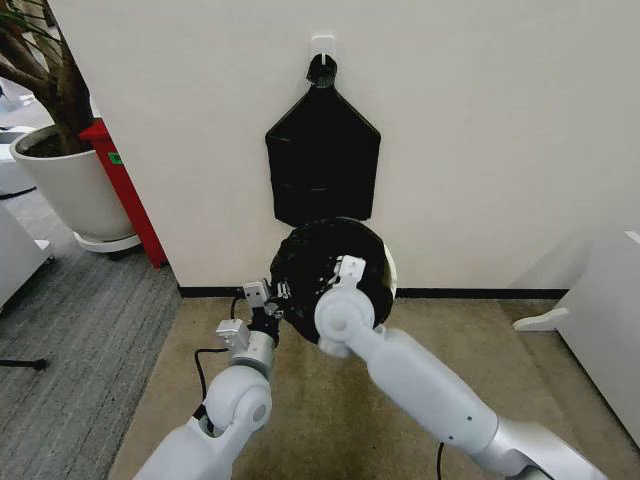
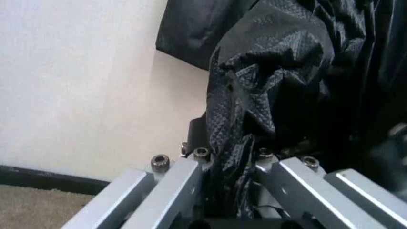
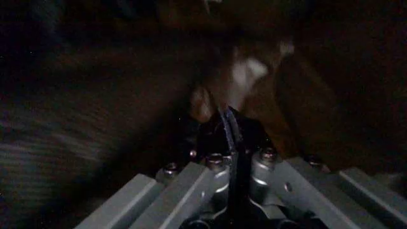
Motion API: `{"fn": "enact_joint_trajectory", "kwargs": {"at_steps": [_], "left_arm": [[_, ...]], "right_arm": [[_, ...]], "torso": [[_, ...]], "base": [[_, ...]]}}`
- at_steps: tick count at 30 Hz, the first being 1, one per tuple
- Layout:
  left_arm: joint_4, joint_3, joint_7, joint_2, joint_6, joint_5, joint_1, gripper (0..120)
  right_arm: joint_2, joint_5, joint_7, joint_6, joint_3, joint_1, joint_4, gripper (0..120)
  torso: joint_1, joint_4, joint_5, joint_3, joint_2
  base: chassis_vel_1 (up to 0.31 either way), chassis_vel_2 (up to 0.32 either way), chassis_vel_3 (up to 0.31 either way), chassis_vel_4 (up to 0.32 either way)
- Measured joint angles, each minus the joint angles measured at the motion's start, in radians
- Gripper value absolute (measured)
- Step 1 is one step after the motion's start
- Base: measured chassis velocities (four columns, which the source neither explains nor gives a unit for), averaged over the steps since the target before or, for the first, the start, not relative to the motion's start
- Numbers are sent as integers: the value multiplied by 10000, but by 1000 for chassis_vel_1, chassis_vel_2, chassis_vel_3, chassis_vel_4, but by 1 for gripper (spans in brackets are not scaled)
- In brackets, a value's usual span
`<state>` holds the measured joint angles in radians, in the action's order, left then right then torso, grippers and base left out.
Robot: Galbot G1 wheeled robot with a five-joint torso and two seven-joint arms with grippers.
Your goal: Place the garbage bag over the trash bin.
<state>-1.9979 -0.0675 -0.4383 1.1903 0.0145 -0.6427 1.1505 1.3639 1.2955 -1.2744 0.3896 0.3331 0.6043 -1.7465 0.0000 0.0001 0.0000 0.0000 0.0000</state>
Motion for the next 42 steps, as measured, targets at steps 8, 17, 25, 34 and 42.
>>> {"fn": "enact_joint_trajectory", "kwargs": {"at_steps": [8, 17, 25, 34, 42], "left_arm": [[-133, -32, -42, -32, 85, -18, -4, 3], [-121, 25, -36, 21, 101, 8, 5, 3], [-280, 40, 36, -63, 110, 8, 81, 3], [-74, -145, 95, -53, 107, -6, 12, 3], [652, -456, 906, -173, -165, -829, -392, 3]], "right_arm": [[-16, -243, 332, 272, -64, 22, 424, 0], [267, 348, -41, 52, -48, -751, 39, 0], [961, -398, 733, 85, -634, -901, 1723, 0], [-170, -404, 841, 206, -246, -585, -165, 10], [-1648, 1665, 1110, 968, -604, -453, -3648, 38]], "torso": [[0, -2, 1, 1, -1], [0, 0, 0, 0, 0], [0, 0, 0, 1, -1], [0, -2, 1, 1, -1], [0, -2, 2, 0, -1]], "base": [[0, 0, 0, 0], [0, 0, 0, 0], [0, 0, 0, 0], [0, 0, 0, 0], [0, 0, 0, 0]]}}
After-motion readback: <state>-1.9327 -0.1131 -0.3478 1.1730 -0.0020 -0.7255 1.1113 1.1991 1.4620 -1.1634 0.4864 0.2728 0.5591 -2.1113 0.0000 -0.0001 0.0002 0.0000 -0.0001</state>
